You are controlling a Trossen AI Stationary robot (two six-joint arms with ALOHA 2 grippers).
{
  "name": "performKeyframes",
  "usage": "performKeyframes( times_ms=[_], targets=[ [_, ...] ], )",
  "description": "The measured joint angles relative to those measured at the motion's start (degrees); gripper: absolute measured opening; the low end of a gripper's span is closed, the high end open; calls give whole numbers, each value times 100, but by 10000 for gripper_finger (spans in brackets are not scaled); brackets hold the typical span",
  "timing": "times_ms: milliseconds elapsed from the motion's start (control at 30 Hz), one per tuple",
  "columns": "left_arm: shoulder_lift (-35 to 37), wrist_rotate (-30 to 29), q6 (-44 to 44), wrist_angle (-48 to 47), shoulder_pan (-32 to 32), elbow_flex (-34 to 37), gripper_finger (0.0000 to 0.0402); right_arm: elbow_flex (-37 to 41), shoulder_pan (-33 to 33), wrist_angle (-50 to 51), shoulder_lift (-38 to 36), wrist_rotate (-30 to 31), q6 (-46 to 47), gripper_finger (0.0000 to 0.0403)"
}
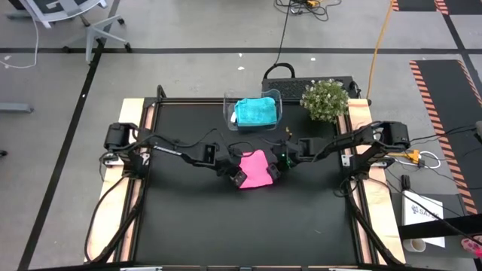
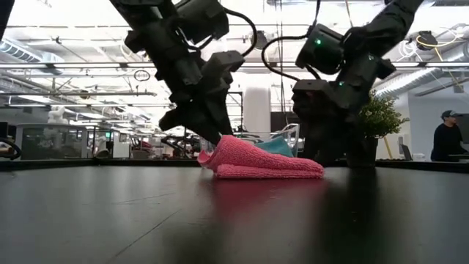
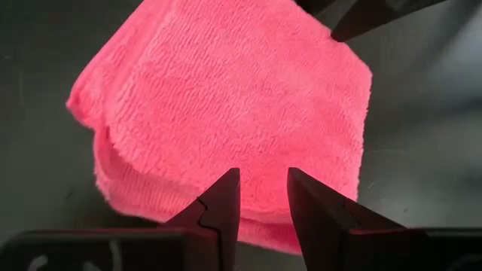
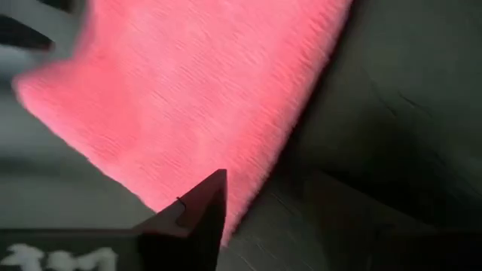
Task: Fold microfiber towels
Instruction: Put the pink microfiber cloth into the transparent bin
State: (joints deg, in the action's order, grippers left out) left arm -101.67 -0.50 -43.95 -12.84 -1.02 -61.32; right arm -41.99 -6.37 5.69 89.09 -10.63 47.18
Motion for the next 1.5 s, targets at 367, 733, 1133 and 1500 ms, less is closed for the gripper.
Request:
performKeyframes(
  times_ms=[367,733,1133,1500],
  targets=[
    [2,-20,17,-222,9,-2,113,305,-4,-1279,340,-9,166,214],
    [2,-43,-33,-297,9,-2,113,299,-4,-2358,986,29,157,195],
    [3,-63,-4,-370,9,-2,113,300,-42,-2474,1088,85,-79,10],
    [11,27,75,-563,-81,-2,113,324,-227,-2297,-284,-18,169,2]
  ],
)
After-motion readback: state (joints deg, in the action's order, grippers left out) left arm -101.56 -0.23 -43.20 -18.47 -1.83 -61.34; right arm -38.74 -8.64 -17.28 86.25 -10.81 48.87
